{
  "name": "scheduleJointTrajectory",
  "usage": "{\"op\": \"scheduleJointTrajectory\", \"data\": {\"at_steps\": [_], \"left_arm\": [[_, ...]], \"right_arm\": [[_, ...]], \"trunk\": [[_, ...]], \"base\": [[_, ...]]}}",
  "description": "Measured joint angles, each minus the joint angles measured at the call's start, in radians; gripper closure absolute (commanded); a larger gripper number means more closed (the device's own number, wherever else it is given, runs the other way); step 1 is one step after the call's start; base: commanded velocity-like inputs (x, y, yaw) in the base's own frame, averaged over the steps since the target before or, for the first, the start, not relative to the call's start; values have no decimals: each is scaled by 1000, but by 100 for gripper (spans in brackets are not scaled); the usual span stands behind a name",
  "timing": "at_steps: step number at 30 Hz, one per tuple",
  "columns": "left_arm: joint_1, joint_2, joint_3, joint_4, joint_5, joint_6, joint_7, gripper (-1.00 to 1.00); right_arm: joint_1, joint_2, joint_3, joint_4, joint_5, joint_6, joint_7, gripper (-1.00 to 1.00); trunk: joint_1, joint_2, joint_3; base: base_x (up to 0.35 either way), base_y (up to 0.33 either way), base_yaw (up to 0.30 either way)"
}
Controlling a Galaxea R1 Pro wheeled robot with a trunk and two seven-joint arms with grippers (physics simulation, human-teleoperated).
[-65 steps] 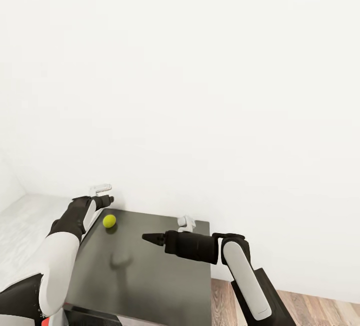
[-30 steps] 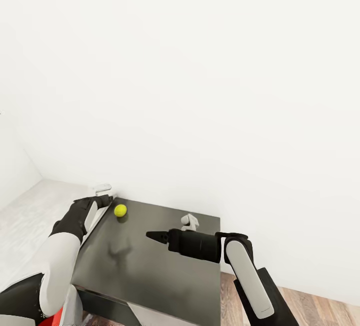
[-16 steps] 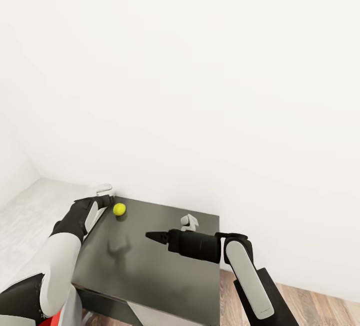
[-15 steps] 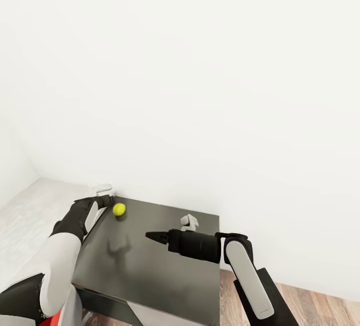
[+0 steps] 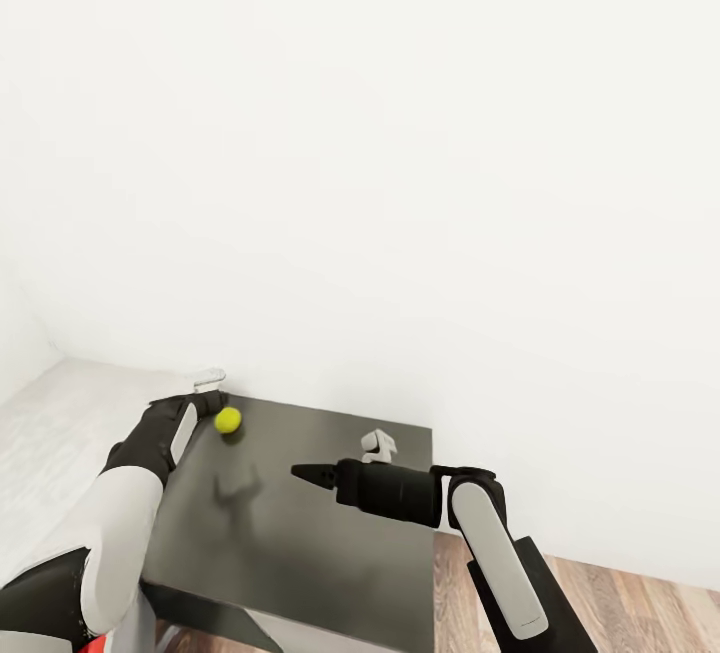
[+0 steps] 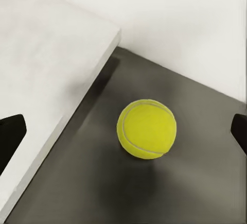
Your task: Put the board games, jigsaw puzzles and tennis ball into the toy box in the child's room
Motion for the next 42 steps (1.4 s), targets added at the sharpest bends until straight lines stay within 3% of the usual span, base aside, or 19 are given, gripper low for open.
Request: {"op": "scheduleJointTrajectory", "data": {"at_steps": [16,42], "left_arm": [[0,0,0,0,0,0,0,-100],[0,0,0,0,0,0,-1,-100]], "right_arm": [[0,0,-2,0,0,0,0,-100],[0,0,-1,0,-1,0,0,-100]], "trunk": [[0,0,-6],[0,0,-47]], "base": [[12,0,-6],[64,-24,0]]}}
